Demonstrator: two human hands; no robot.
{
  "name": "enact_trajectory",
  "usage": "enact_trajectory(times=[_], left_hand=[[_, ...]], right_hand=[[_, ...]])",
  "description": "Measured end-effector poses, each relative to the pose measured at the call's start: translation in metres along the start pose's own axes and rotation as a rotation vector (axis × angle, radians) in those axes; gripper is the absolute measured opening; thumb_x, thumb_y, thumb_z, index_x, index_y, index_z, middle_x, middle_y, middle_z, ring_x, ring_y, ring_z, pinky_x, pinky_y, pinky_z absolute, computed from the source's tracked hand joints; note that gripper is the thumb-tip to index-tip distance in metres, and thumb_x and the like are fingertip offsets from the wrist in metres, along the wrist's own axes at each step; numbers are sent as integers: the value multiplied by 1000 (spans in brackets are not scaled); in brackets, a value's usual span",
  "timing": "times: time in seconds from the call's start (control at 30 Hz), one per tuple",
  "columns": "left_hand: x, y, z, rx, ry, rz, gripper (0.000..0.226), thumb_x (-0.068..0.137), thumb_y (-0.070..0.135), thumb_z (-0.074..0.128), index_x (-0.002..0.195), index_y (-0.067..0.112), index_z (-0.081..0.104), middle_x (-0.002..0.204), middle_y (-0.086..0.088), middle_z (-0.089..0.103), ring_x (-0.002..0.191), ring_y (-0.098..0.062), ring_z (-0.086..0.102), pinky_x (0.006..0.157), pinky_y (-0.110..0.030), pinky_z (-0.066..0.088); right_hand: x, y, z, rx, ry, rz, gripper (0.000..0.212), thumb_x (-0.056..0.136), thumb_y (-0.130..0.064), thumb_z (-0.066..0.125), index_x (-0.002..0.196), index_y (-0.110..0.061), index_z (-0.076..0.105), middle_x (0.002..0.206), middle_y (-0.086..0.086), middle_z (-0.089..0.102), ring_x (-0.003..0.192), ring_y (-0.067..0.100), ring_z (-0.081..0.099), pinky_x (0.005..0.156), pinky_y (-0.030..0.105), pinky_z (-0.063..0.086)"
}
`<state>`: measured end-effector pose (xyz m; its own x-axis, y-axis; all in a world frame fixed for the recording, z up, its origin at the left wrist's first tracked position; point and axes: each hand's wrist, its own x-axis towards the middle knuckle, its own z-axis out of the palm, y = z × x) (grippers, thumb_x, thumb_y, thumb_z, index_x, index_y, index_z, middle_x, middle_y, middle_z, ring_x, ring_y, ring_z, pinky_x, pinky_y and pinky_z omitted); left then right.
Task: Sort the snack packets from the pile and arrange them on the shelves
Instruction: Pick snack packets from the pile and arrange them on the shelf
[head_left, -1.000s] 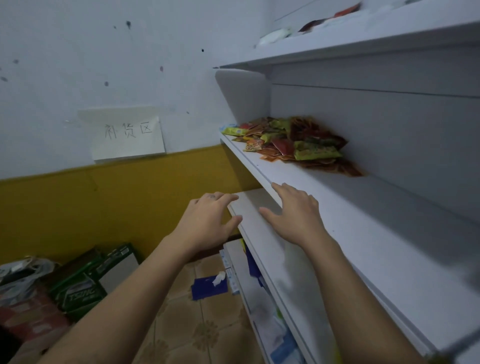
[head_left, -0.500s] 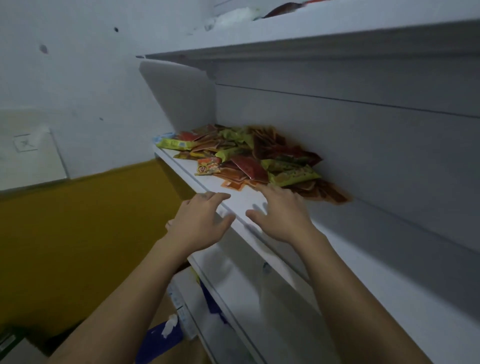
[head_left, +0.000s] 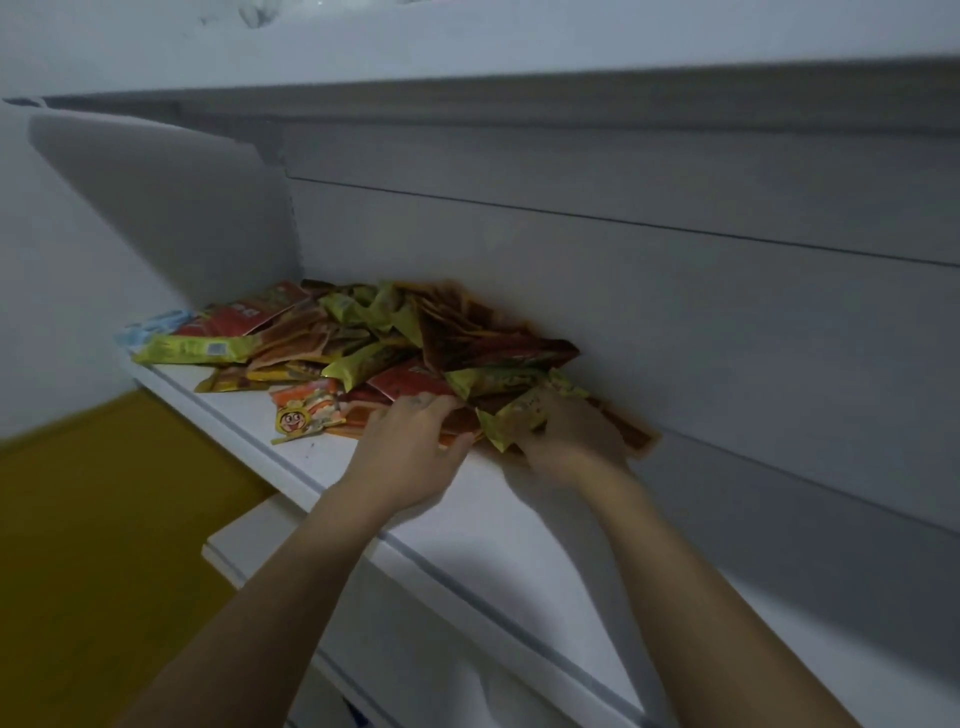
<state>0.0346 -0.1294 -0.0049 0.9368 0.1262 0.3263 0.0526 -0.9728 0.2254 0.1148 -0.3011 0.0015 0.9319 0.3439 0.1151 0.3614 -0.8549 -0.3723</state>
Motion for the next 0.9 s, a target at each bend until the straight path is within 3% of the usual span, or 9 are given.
enact_trajectory(times=[0.13,0.27,0.33,0.43,0.5,0.63,0.73,0.8,0.9], left_hand=[[25,3,9,14,-8,41,28,89,36,48,111,25,62,110,0,64,99,-28,60,75,-41,49],[47,-5,19,38,55,89,43,87,33,37,120,20,63,114,-8,64,101,-34,59,75,-42,50],[56,-10,28,7,91,111,52,82,36,33,115,16,67,111,-11,67,101,-37,62,74,-45,53],[64,-12,42,3,96,138,48,80,33,39,108,12,71,107,-13,69,96,-38,65,72,-48,54],[72,-12,48,7,110,170,43,83,31,41,106,11,72,105,-13,68,92,-37,65,71,-45,54],[89,-20,51,53,115,207,46,80,37,38,99,9,70,96,-15,66,82,-37,62,66,-41,51],[95,-26,50,37,43,204,54,80,44,33,106,10,67,100,-14,66,91,-37,60,74,-42,47],[101,-29,52,56,-2,187,55,86,46,32,122,14,60,114,-11,63,109,-36,54,87,-43,41],[110,-32,59,69,4,181,47,95,45,42,134,19,45,130,-7,53,123,-31,43,98,-40,34]], right_hand=[[10,-10,20,49,52,17,56,97,-55,35,148,-33,34,152,8,37,137,34,34,113,47,26],[10,-17,47,-95,116,-9,62,95,-57,20,150,-31,30,158,24,20,139,39,27,118,51,12],[11,-19,55,-111,111,4,66,90,-56,17,145,-28,38,156,29,19,137,42,31,115,52,16],[12,-18,62,-128,239,-7,55,84,-51,33,121,-23,64,137,31,48,111,44,55,102,54,40],[12,-16,64,-131,316,0,49,82,-49,36,104,-22,71,121,27,61,94,41,62,92,53,49],[11,-20,61,-136,470,21,36,88,-48,43,82,-24,70,98,13,67,79,34,60,75,40,47],[9,-19,61,-60,555,33,28,86,-38,47,79,-22,69,96,4,67,81,31,62,69,38,47],[7,-15,60,-67,524,76,15,78,-29,57,84,-25,70,104,-4,67,93,24,62,77,35,48],[2,-13,53,17,457,167,35,78,-29,57,110,-35,68,130,-9,58,120,19,55,96,30,43]])
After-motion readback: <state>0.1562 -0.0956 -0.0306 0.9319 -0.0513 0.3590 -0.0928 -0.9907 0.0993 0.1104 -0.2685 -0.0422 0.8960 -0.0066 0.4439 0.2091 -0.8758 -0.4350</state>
